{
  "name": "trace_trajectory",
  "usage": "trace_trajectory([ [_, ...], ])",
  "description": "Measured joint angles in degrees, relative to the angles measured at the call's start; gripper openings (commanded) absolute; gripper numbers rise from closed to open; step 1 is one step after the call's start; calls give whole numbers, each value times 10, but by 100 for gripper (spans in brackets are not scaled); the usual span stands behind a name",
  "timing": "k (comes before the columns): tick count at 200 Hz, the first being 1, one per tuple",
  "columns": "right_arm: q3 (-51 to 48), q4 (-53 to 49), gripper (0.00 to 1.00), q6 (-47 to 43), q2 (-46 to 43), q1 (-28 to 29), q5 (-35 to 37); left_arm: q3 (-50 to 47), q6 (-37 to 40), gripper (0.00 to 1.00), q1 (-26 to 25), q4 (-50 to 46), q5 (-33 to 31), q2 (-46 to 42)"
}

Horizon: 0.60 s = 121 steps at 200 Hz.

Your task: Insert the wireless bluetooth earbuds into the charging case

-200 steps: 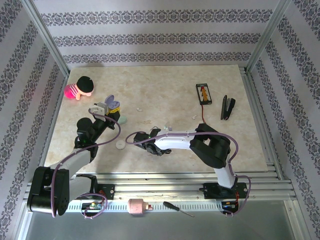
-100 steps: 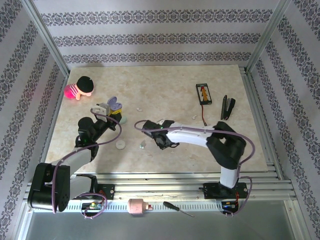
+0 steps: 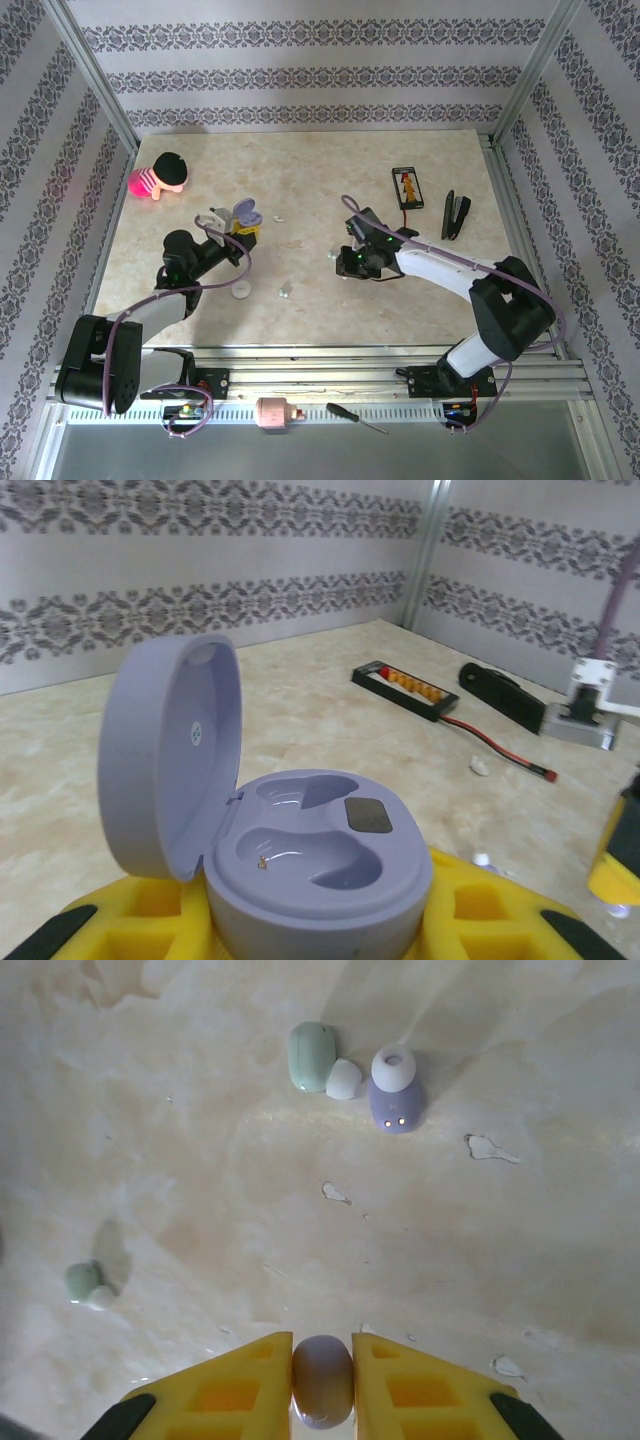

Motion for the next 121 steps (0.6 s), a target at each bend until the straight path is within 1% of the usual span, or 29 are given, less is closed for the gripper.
trace_trajectory([
  [46, -56, 79, 19, 69, -36, -54, -75, 0, 24, 26, -36, -6, 5, 1],
  [121, -130, 227, 19, 196, -57, -108, -182, 4, 41, 26, -97, -5, 2, 45],
])
